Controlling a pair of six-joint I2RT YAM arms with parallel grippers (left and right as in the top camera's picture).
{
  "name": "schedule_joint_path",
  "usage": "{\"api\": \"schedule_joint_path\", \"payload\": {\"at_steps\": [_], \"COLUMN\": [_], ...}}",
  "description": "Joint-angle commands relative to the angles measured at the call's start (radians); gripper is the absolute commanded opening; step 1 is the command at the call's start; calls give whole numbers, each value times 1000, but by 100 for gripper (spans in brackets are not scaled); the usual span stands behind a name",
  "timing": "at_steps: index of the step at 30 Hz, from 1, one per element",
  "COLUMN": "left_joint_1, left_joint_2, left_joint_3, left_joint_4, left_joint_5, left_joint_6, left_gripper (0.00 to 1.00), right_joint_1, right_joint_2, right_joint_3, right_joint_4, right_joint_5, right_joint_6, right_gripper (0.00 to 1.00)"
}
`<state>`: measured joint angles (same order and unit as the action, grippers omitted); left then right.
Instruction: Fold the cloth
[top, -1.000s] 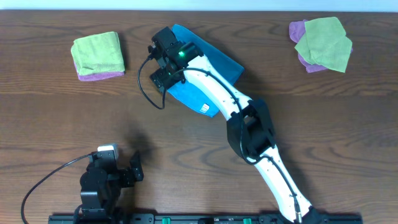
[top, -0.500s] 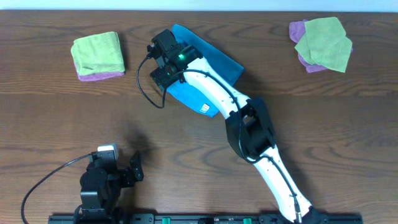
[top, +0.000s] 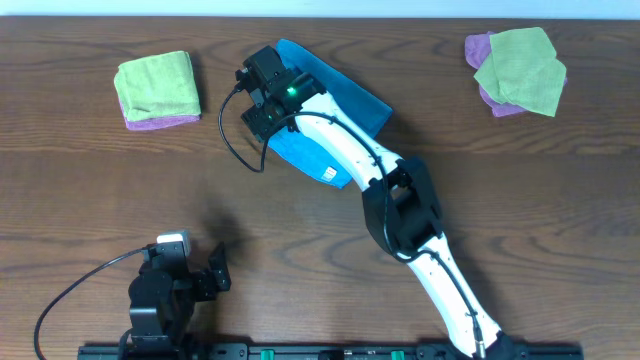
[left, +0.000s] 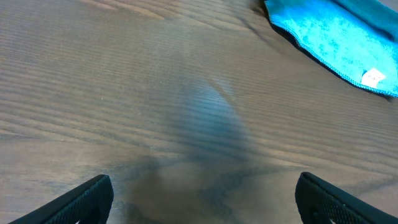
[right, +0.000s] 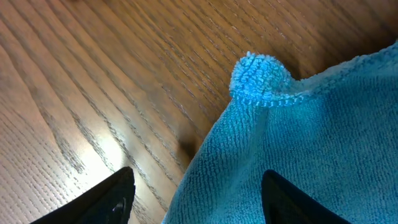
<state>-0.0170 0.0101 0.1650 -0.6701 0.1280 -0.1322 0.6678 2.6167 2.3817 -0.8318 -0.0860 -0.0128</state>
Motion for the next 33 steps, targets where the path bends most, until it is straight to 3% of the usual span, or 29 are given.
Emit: {"api": "schedule_joint_path", "payload": {"at_steps": [1, 5, 7, 10, 13, 14, 24, 28, 29, 30, 32, 33], "left_joint_1": [-3, -3, -3, -3, -3, -3, -3, -3, -3, -3, -3, -3], "left_joint_2": [-6, -6, -6, -6, -6, -6, -6, -6, -6, -6, -6, -6], "left_joint_3": [-3, -3, -3, -3, -3, -3, -3, -3, -3, -3, -3, -3], "left_joint_4": [-22, -22, -23, -23, -23, -24, -26, -26, -26, -26, -26, -26], "left_joint_5": [6, 6, 6, 6, 6, 6, 6, 6, 6, 6, 6, 6], "left_joint_6": [-7, -7, -7, -7, -7, -7, -7, -7, -7, -7, -7, -7], "left_gripper": [95, 95, 95, 95, 95, 95, 95, 95, 95, 95, 95, 95], "right_joint_1": [3, 3, 2, 0, 2, 2, 13, -23, -32, -43, -58, -65], "right_joint_2": [42, 53, 60, 60, 58, 53, -153, -230, -240, -247, -248, -247], "right_joint_3": [-8, -8, -8, -8, -6, -5, 0, 0, 0, 0, 0, -3], "right_joint_4": [3, 13, 13, 13, 8, -2, -301, -489, -539, -604, -689, -722], "right_joint_5": [12, 32, 34, 34, 32, 26, -69, -320, -366, -397, -415, -418], "right_joint_6": [-10, -3, -3, 3, 18, 19, -99, -304, -351, -395, -441, -449], "right_gripper": [66, 65, 59, 36, 5, 1, 1, 1, 2, 26, 50, 83]}}
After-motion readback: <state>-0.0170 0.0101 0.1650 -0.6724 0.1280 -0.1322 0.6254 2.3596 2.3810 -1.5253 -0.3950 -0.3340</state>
